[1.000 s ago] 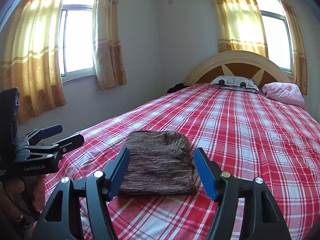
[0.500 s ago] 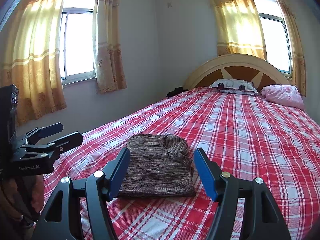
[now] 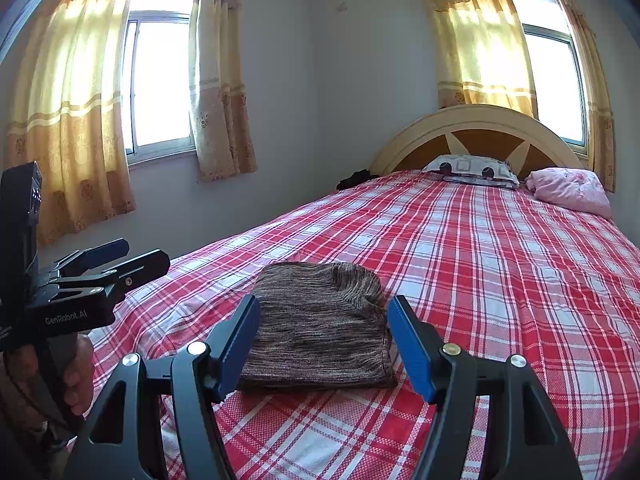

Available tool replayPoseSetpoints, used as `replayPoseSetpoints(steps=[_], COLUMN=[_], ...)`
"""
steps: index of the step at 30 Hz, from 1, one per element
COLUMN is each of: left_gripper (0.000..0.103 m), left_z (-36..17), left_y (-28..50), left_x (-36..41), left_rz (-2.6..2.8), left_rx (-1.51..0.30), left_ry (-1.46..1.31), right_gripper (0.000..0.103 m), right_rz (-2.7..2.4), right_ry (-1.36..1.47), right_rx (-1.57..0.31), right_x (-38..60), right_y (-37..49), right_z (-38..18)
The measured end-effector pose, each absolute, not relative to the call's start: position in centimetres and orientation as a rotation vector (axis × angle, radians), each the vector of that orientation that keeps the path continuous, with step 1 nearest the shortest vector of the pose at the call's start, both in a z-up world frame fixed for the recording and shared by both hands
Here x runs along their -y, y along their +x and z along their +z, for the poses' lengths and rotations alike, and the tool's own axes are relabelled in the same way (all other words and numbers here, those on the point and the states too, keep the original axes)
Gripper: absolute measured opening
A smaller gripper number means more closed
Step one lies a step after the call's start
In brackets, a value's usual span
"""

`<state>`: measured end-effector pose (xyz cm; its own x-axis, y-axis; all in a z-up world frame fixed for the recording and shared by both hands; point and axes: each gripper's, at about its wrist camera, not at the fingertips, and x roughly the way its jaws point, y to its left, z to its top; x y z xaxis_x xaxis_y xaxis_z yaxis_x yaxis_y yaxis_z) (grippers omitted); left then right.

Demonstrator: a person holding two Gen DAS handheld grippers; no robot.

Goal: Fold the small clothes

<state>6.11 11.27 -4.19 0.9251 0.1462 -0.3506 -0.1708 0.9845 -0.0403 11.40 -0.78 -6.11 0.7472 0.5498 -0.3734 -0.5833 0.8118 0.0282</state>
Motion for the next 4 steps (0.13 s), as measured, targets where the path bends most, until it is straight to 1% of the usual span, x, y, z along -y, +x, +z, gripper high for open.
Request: replayPoseSetpoints(steps=[4], left_gripper=[0.103], left_z=[-4.03], left_y=[6.08], left_x=[-11.24], left_rz=[0.164], left_rx=[-0.337], left_ry=[-0.058], right_gripper=[0.067], right_rz=[0.62], right_ry=[-0.091], right_rx=[-0.379], right_x=[0.87], right_y=[11.35], right_z=[-6.12])
